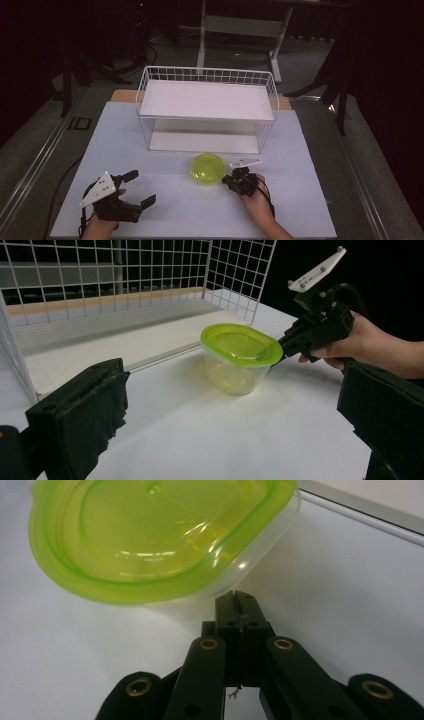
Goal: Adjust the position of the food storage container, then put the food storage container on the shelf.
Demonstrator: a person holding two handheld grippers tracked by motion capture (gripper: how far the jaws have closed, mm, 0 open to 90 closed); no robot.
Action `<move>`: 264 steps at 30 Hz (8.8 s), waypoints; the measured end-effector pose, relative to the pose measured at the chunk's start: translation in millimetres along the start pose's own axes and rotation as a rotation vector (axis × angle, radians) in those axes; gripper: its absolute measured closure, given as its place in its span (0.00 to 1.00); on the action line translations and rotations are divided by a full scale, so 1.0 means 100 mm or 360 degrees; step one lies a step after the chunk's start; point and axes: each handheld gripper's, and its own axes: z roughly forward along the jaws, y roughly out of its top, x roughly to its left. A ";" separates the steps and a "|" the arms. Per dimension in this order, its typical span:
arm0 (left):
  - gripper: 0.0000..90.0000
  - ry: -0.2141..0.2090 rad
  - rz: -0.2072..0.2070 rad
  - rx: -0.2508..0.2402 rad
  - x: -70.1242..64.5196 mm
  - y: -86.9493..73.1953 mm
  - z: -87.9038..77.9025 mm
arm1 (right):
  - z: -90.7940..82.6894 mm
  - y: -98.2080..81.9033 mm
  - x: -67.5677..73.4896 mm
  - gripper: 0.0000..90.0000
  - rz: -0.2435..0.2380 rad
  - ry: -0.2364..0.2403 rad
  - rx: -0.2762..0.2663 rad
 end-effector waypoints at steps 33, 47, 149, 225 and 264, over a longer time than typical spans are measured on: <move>0.01 -0.0011 0.0021 0.0024 -0.01 -0.01 0.01 | 0.32 0.27 0.16 1.00 -0.0020 0.0042 -0.0024; 0.01 -0.0041 0.0038 0.0048 -0.04 -0.03 0.07 | -0.26 0.07 0.13 0.95 -0.0046 -0.0005 -0.0147; 0.75 0.0038 -0.0435 0.0635 0.28 0.18 1.17 | 0.04 0.45 0.17 0.74 0.0107 0.0165 -0.0179; 0.90 0.0118 -0.0278 0.0369 0.38 0.34 1.84 | -0.03 0.66 -0.31 0.87 0.0262 -0.0092 -0.0362; 0.50 0.0342 -0.0183 0.0199 0.66 0.43 2.05 | 0.17 0.75 -0.33 0.58 0.0231 -0.0232 -0.0555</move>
